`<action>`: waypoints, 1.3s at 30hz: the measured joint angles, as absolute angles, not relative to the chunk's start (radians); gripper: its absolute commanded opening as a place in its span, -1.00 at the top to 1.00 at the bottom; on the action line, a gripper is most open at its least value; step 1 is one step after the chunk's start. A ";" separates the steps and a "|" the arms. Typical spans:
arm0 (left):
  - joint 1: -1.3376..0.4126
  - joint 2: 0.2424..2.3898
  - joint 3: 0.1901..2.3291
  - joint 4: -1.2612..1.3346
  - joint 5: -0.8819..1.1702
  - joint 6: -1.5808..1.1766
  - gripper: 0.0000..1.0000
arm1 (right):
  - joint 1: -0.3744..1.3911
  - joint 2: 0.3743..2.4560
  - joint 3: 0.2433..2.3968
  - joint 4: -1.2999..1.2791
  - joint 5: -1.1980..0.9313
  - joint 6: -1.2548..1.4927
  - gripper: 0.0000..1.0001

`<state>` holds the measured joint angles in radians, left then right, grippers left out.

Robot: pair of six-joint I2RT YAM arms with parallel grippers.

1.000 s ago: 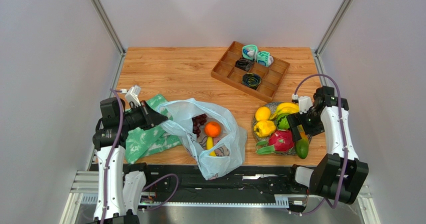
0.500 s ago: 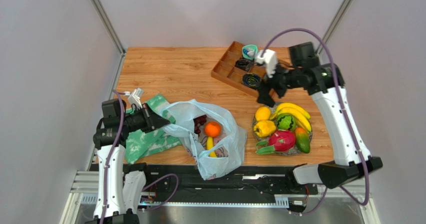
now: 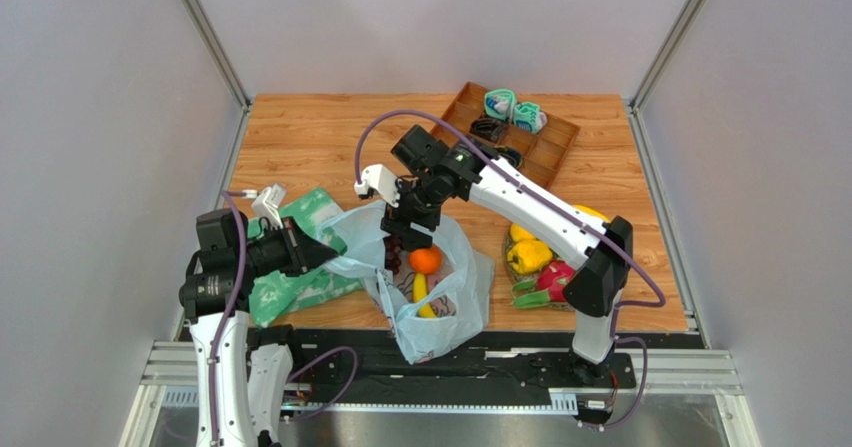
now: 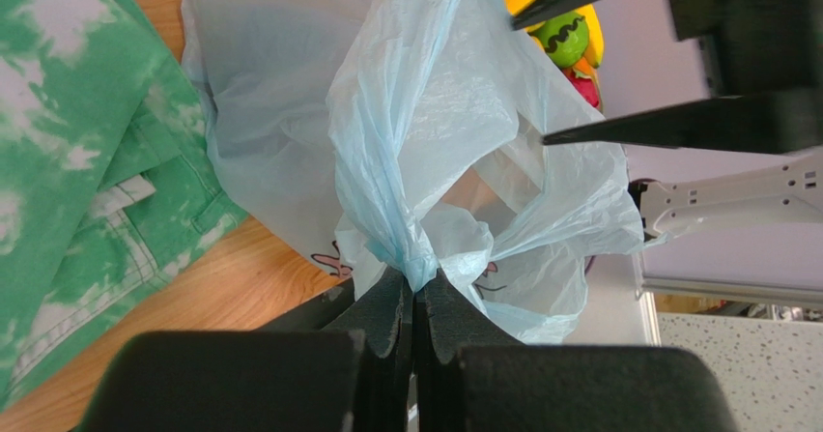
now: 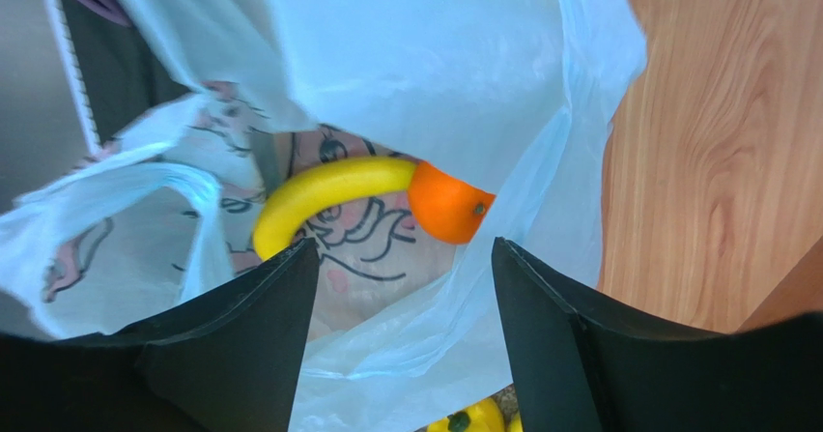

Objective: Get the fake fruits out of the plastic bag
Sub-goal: Take out the fake fruit from the plastic bag.

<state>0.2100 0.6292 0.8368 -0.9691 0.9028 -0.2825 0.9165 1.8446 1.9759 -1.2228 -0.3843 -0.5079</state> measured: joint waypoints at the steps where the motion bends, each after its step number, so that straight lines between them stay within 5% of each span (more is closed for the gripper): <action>1: 0.212 0.621 0.837 -0.969 0.904 -0.282 1.00 | 0.916 1.855 1.956 -1.221 -0.361 -0.503 -0.57; 5: 0.221 0.597 0.835 -0.966 0.908 -0.282 1.00 | 0.918 1.913 1.880 -1.199 -0.247 -0.477 -0.72; 21: 0.225 0.535 0.790 -0.937 0.919 -0.302 1.00 | 1.025 1.950 1.830 -1.133 0.031 -0.453 -0.68; 33: 0.225 0.538 0.765 -0.885 0.922 -0.341 1.00 | 1.114 1.807 1.848 -1.161 0.017 -0.501 -0.14; 39: 0.225 0.543 0.764 -0.881 0.924 -0.343 1.00 | 1.145 1.818 1.787 -1.162 -0.003 -0.525 -0.28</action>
<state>0.2253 0.5426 0.7639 -0.8814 0.9237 -0.3431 1.1454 1.8175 1.7870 -1.1622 -0.0029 -0.5247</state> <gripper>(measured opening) 0.009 0.577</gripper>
